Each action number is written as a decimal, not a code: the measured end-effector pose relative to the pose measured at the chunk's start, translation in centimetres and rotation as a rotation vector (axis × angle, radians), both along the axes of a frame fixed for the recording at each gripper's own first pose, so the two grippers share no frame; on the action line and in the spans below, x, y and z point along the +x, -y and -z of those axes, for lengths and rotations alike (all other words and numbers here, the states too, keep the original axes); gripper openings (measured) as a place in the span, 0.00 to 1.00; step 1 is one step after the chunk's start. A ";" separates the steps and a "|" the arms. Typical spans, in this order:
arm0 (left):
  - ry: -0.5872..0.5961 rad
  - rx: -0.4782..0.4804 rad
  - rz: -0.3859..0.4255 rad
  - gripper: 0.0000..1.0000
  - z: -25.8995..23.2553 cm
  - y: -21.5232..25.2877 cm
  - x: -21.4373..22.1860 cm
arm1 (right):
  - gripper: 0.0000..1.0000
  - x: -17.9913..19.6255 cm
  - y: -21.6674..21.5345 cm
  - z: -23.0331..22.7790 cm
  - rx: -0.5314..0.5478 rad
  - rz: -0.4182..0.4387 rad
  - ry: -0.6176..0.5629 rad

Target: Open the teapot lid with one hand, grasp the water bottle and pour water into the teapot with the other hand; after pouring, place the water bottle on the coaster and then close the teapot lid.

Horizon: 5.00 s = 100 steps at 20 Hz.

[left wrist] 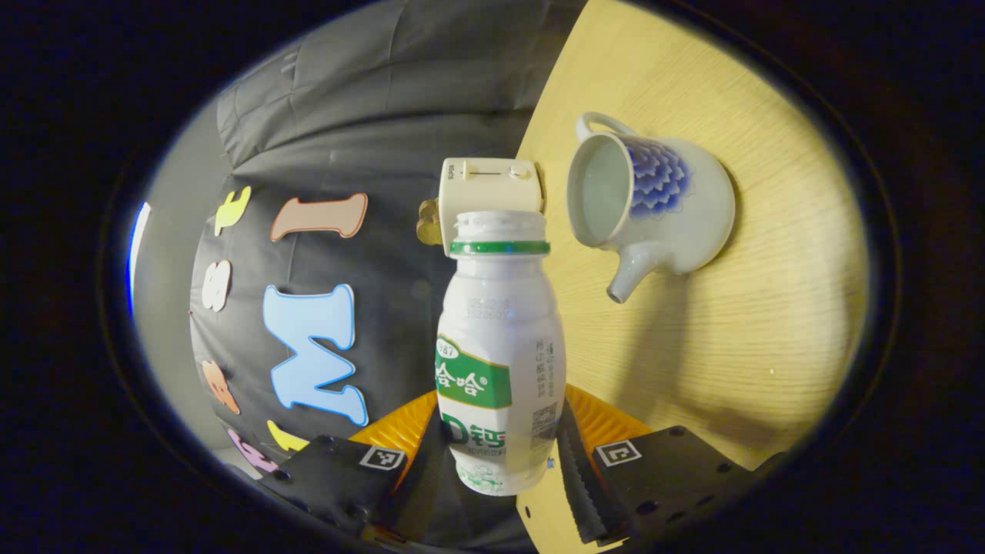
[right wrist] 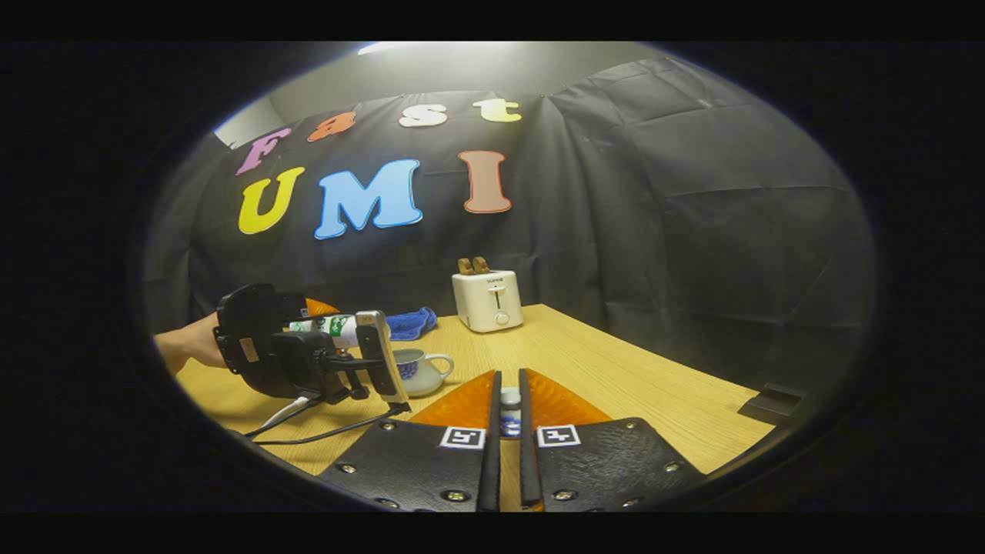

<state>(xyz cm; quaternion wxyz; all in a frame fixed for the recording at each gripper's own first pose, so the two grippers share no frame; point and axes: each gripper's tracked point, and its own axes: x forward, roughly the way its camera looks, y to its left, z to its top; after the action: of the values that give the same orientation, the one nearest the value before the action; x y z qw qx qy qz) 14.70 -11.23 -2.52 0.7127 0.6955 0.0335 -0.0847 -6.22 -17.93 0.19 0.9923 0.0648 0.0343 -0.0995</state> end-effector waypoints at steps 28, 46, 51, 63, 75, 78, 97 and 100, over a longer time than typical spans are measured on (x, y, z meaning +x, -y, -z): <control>0.069 0.204 0.059 0.75 -0.6 1.5 -0.2 | 0.10 -0.3 0.9 0.6 0.018 0.009 -0.012; 0.098 0.290 0.066 0.75 -1.1 1.3 0.0 | 0.10 -0.2 0.9 0.3 0.016 0.007 -0.004; 0.110 0.308 0.071 0.82 -1.2 1.6 -0.2 | 0.10 -0.4 1.2 0.3 0.020 0.013 0.001; 0.153 0.370 0.104 0.75 -1.4 2.5 -0.7 | 0.10 -0.6 1.1 0.5 0.014 0.002 -0.007; 0.191 0.422 0.137 0.82 -1.6 2.5 -0.6 | 0.10 -0.8 1.1 0.1 0.008 0.004 0.006; 0.200 0.423 0.145 0.82 -1.7 2.5 -0.5 | 0.10 -0.9 1.1 0.2 0.005 0.004 0.003; -0.067 -0.288 0.199 0.83 4.1 1.8 -0.2 | 0.10 0.9 -0.5 -1.9 -0.030 -0.038 0.017; -0.073 -0.457 0.201 0.82 3.4 1.1 -0.3 | 0.10 2.2 -2.0 -2.4 -0.026 -0.075 0.020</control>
<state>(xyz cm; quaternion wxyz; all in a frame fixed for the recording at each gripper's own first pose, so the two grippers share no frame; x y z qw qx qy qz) 14.40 -12.35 -5.96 0.8378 0.5126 -0.0302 -0.1854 -4.02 -15.97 2.62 0.9964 0.0516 0.0255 -0.0621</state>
